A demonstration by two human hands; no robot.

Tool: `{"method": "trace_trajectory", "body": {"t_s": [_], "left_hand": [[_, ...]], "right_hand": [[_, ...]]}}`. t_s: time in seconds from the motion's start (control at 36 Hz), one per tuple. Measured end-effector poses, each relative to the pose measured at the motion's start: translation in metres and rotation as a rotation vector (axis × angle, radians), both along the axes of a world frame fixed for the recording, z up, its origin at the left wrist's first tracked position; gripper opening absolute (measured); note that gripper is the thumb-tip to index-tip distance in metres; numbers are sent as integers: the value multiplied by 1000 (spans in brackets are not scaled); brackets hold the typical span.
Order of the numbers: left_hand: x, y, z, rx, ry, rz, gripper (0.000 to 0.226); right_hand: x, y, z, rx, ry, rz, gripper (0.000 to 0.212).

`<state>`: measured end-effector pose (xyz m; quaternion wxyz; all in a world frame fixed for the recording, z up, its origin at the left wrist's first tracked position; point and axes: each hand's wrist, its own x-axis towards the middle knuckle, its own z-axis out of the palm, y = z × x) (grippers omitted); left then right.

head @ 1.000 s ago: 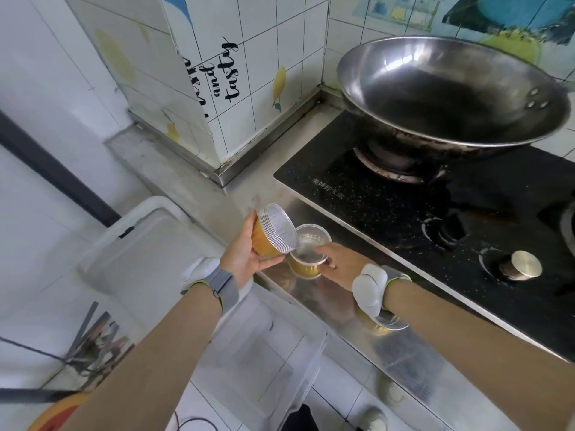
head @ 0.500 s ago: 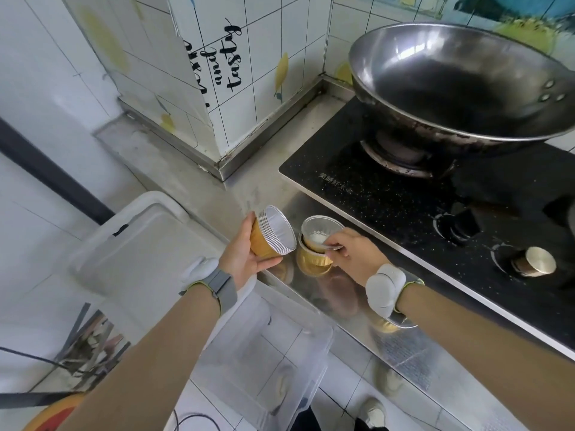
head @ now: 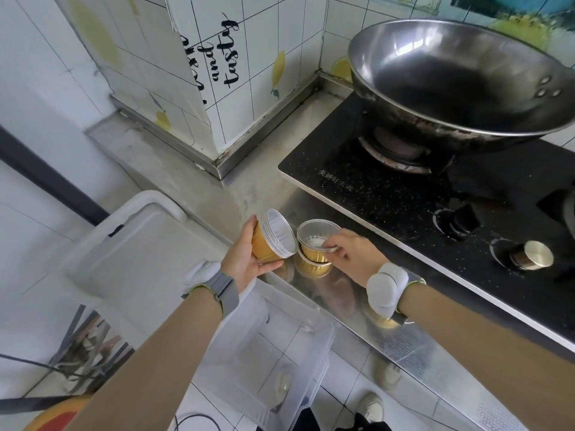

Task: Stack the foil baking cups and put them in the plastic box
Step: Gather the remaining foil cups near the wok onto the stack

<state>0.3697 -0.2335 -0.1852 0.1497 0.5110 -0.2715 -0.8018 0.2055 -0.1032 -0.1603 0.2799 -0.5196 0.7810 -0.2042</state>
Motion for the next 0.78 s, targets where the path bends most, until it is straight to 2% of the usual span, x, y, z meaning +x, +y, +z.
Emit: {"method": "trace_trajectory", "body": {"t_s": [0.19,0.31,0.42,0.64,0.78], "left_hand": [[1,5,0,1,9,-25,64],[1,7,2,9,-3,-31,65],[2,10,3,-2,-3,-30,62],[4,10,3,5,-7,-38,61],[-1,14,5,12,2,-71,62]], "right_hand": [[2,10,-8,164,37,101,35],[1,8,-11,236,159,138,30],[2,9,-14,188,163,131,28],[6,7,2,-164,-151,-128,24],[17,3,12,-214,-331,-97,16]]}}
